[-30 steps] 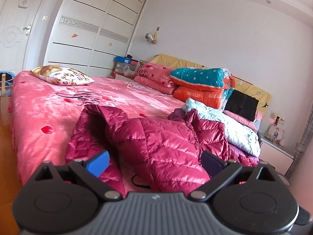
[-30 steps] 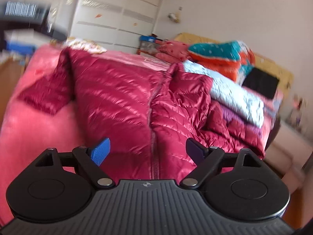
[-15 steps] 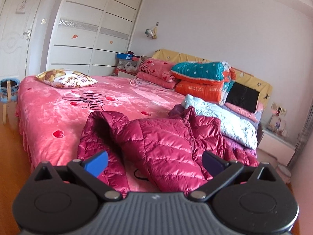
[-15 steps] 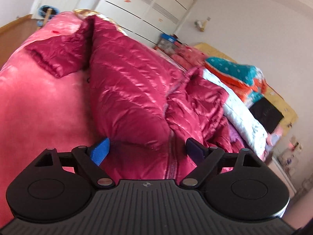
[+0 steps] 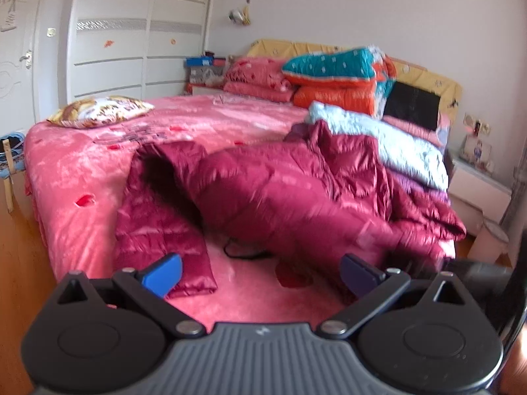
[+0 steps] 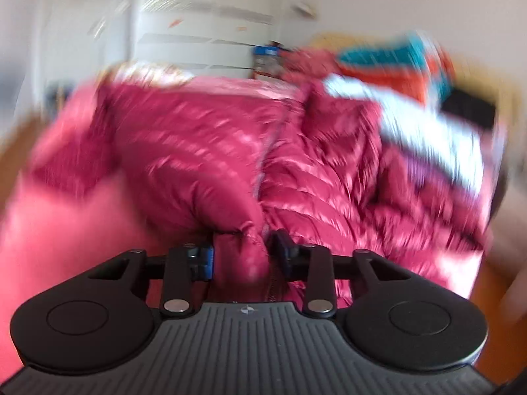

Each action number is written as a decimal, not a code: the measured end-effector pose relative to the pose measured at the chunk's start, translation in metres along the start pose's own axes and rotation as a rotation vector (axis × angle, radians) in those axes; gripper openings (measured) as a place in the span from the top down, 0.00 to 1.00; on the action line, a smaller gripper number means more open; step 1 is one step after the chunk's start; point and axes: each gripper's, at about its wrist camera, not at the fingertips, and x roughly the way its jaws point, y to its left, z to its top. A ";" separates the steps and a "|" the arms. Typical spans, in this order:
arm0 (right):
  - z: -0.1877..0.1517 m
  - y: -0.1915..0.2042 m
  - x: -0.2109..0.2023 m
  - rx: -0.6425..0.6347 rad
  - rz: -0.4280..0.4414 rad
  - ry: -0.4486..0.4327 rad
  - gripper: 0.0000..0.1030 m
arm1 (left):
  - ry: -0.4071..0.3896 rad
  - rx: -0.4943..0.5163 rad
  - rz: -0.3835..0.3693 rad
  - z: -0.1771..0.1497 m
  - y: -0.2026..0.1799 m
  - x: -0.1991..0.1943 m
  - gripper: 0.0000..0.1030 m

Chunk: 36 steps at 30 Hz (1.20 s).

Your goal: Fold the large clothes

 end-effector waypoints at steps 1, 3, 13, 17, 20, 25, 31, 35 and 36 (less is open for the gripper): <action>0.005 -0.021 0.001 0.138 0.036 -0.004 0.63 | 0.013 0.007 -0.010 -0.002 -0.003 0.005 0.01; 0.006 -0.064 0.006 0.398 0.094 -0.016 0.64 | 0.032 0.032 -0.033 -0.006 -0.009 0.014 0.01; -0.039 -0.182 0.056 1.114 0.244 -0.029 0.65 | 0.065 0.070 -0.143 -0.014 -0.014 0.069 0.01; -0.037 -0.187 0.069 1.128 0.248 -0.013 0.65 | 0.067 0.055 -0.166 -0.008 -0.016 0.093 0.01; -0.033 -0.191 0.072 1.122 0.237 -0.001 0.65 | 0.088 0.008 -0.192 -0.002 -0.019 0.112 0.01; -0.032 -0.195 0.073 1.122 0.224 0.011 0.64 | 0.125 -0.009 -0.239 0.003 -0.037 0.145 0.01; -0.029 -0.200 0.082 1.112 0.225 0.020 0.63 | 0.193 -0.042 -0.254 0.002 -0.050 0.187 0.03; -0.026 -0.204 0.090 1.111 0.233 0.026 0.62 | 0.229 -0.080 -0.264 0.001 -0.051 0.204 0.13; -0.026 -0.204 0.090 1.110 0.235 0.026 0.61 | 0.234 -0.091 -0.269 -0.001 -0.051 0.206 0.15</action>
